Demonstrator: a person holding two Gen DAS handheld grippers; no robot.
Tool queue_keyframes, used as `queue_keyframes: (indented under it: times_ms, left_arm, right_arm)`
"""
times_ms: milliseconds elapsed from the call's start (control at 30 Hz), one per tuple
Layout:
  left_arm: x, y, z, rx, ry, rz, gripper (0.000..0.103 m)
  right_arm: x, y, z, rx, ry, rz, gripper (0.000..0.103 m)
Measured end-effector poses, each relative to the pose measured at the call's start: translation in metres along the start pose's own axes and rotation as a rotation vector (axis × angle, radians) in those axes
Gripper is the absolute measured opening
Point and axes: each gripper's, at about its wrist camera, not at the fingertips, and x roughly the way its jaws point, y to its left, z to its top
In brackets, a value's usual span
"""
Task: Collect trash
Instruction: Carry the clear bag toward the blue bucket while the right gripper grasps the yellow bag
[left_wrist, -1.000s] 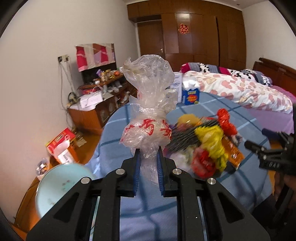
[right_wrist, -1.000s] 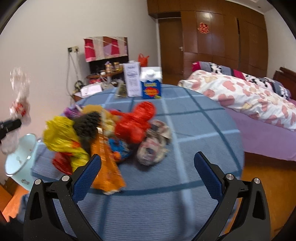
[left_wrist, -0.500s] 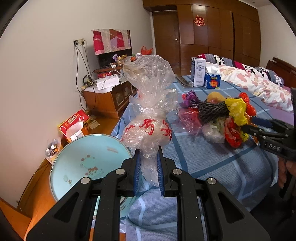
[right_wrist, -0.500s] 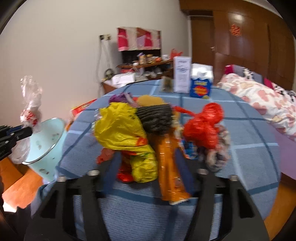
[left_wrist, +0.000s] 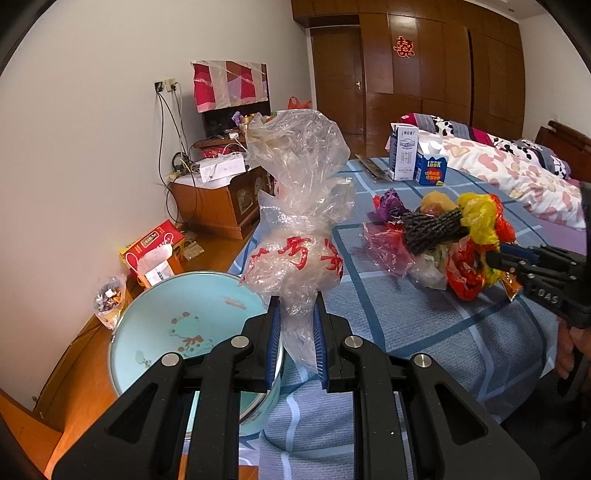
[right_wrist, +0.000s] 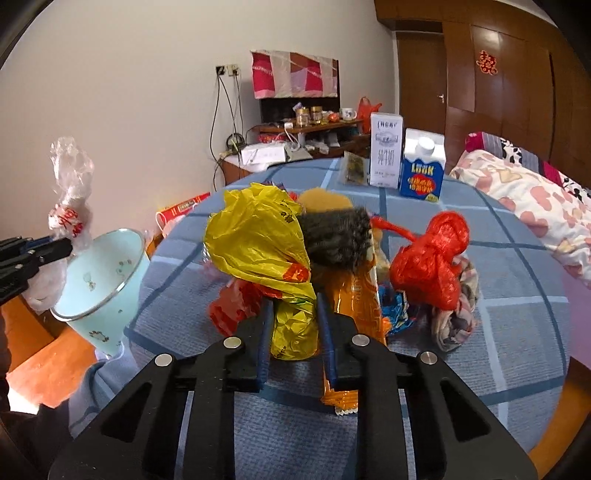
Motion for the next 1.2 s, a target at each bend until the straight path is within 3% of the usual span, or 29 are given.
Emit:
queue_keyframes:
  times_ms: [300, 700, 1200]
  left_arm:
    - [-0.018, 0.035, -0.003, -0.047, -0.018, 0.077, 0.016]
    - [-0.018, 0.092, -0.021, -0.121, 0.026, 0.198, 0.017]
    - [-0.007, 0.136, -0.039, -0.189, 0.081, 0.286, 0.017]
  right_arm:
    - [-0.022, 0.024, 0.027, -0.024, -0.045, 0.038, 0.024]
    - [0.014, 0.083, 0.054, -0.106, -0.018, 0.118, 0.024]
    - [0.061, 0.144, 0.062, -0.191, 0.047, 0.178, 0.024]
